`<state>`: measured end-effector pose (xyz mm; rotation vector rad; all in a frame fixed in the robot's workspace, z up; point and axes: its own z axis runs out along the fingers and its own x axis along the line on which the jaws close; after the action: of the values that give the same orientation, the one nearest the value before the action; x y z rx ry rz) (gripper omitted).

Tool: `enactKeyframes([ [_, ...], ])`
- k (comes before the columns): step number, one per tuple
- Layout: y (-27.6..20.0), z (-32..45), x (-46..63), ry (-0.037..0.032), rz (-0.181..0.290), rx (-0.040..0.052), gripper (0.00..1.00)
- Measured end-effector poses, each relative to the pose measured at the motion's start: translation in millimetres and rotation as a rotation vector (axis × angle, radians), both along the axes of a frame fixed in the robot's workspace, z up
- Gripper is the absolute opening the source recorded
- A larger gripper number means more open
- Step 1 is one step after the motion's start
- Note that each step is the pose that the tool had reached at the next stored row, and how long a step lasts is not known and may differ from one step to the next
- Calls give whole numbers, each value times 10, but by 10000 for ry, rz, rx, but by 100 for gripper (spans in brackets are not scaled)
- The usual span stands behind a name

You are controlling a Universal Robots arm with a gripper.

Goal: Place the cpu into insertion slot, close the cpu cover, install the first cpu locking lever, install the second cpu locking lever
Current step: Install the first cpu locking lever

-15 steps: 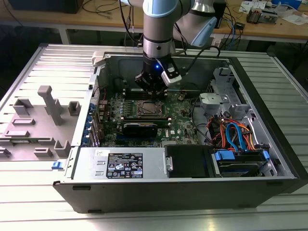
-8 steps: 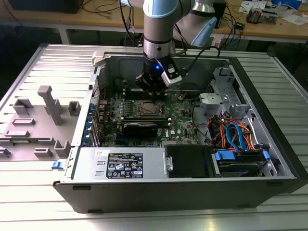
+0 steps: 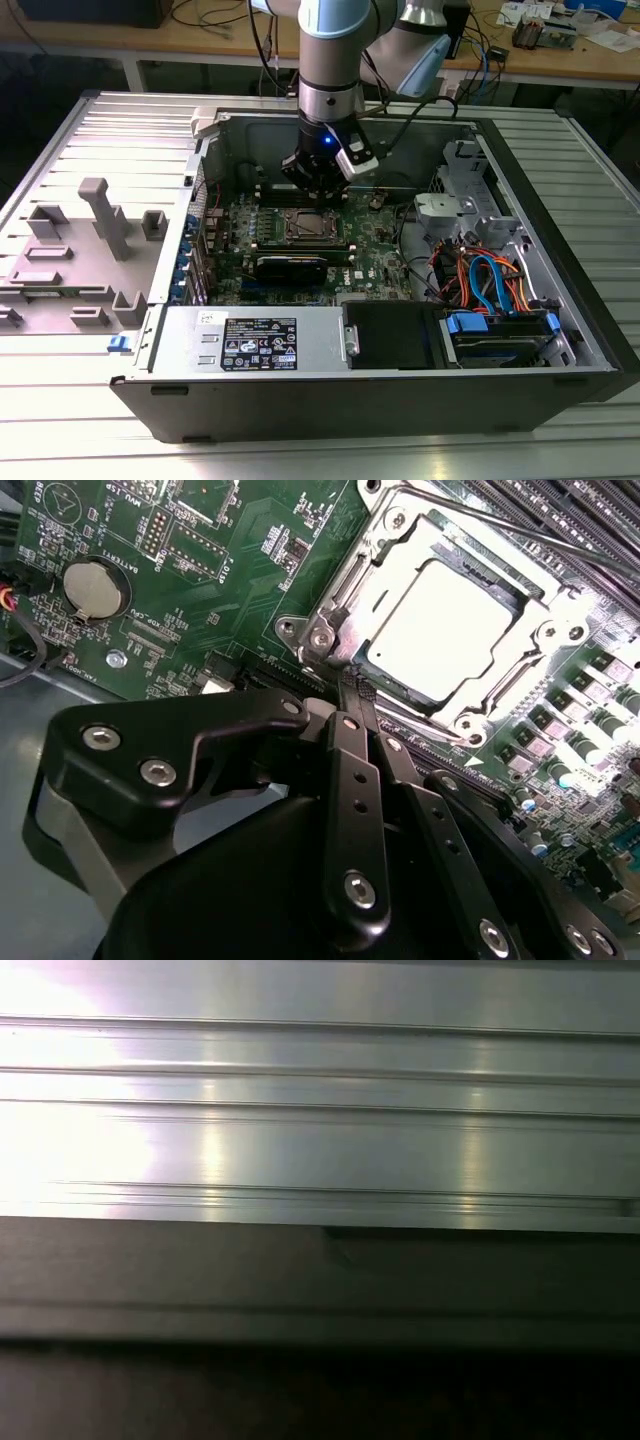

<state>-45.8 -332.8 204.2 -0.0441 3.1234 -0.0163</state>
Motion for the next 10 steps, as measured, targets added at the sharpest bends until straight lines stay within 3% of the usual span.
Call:
enactKeyframes([
  [10, 0, 20, 0, 0, 0, 31, 11],
])
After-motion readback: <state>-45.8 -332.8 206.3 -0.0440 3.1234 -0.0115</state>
